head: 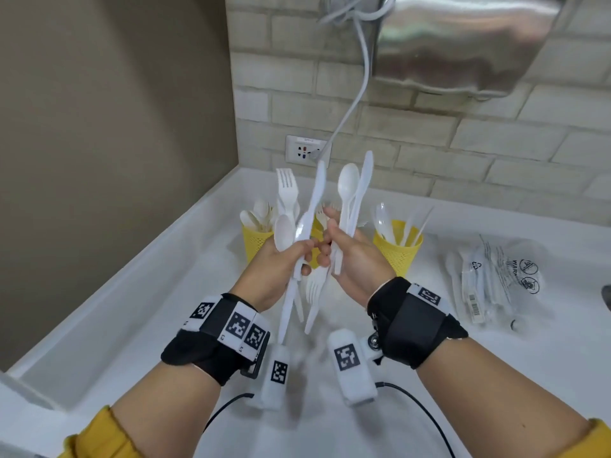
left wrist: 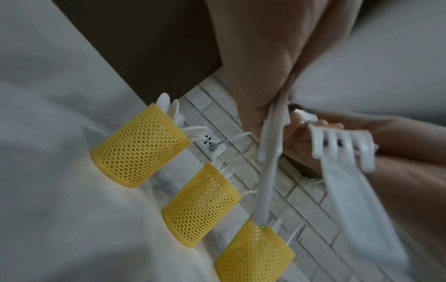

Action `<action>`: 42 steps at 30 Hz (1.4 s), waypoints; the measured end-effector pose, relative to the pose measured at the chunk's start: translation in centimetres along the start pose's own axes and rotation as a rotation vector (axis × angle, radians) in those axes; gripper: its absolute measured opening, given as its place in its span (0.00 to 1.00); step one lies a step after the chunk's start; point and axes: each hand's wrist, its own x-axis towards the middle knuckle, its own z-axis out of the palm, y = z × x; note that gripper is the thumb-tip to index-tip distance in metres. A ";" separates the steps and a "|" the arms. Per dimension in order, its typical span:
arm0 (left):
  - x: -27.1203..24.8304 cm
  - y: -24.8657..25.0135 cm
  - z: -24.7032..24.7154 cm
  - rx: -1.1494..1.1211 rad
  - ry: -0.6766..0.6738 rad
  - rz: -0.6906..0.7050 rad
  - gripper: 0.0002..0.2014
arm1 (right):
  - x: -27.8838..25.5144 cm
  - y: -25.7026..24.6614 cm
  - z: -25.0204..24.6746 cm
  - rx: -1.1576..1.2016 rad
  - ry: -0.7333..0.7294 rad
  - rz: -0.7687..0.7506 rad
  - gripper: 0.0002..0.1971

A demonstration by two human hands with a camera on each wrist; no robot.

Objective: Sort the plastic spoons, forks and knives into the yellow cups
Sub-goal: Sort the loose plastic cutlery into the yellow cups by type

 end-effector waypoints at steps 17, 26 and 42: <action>0.2 -1.1 1.6 -0.032 -0.183 -0.065 0.10 | 1.1 0.2 -0.1 -0.263 0.127 -0.137 0.18; 0.9 -0.8 1.9 -0.019 -0.121 -0.072 0.09 | 1.3 0.3 -0.7 -0.203 0.029 -0.205 0.17; 2.3 0.4 0.8 -0.019 -0.002 -0.050 0.12 | -1.0 2.1 -3.2 -0.479 -0.010 -0.080 0.04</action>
